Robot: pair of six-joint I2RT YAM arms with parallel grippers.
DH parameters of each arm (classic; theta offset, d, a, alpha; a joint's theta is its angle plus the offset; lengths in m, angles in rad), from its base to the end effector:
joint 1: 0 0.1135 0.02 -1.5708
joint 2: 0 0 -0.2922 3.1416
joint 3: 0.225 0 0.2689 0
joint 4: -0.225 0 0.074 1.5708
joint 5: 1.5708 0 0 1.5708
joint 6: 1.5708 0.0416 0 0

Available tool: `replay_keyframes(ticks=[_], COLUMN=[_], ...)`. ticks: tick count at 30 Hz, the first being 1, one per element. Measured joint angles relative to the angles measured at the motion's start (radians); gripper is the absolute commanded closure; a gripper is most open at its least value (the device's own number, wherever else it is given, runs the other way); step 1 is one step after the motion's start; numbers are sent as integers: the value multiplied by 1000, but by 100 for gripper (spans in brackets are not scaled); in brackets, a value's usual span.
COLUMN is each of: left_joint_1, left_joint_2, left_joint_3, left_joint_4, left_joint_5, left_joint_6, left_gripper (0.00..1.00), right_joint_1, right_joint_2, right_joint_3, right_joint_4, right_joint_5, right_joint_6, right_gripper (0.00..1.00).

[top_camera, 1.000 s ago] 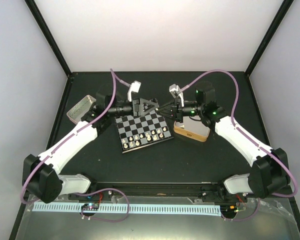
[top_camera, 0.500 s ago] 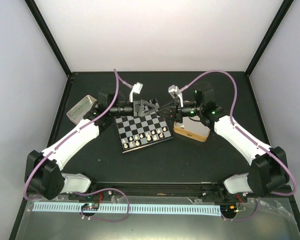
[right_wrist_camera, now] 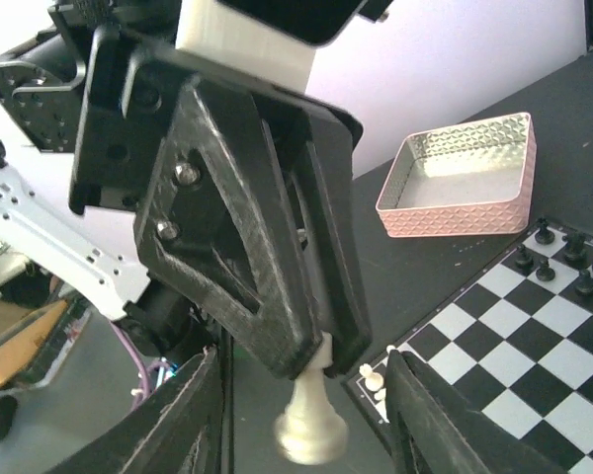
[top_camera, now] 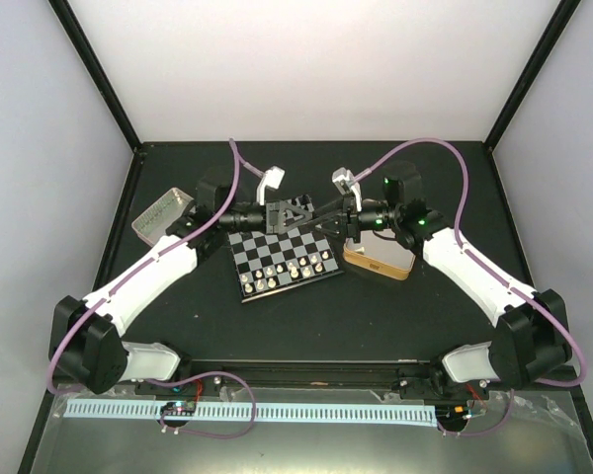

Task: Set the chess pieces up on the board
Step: Place the chess piece on the chessboard.

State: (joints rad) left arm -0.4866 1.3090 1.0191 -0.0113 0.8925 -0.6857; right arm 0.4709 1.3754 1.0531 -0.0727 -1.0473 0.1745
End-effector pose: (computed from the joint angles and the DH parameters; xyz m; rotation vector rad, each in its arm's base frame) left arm 0.2574 -0.1728 0.3486 0.4960 2.0335 -1.5911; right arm 0.2674 0.1766 0.3375 -0.9988 1.7625 1.4350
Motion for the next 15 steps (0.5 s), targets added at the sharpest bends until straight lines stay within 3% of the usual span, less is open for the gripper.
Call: replay_keyframes(ticks=[5, 11, 15], left_joint_1=[-4, -12, -66], left_joint_2=[-31, -137, -146], left_joint_3=[-1, -44, -74], left_joint_4=[-97, -195, -274], left_joint_5=[-145, -415, -585], left_joint_6=[72, 190, 258], left_gripper=[98, 99, 99], right_joint_1=[0, 0, 0], right_joint_2=[0, -3, -5], right_joint_3=[2, -3, -11], right_joint_4=[-21, -16, 2], right_joint_5=[45, 184, 359], right_joint_6=[-7, 31, 90], right_gripper=[36, 35, 35])
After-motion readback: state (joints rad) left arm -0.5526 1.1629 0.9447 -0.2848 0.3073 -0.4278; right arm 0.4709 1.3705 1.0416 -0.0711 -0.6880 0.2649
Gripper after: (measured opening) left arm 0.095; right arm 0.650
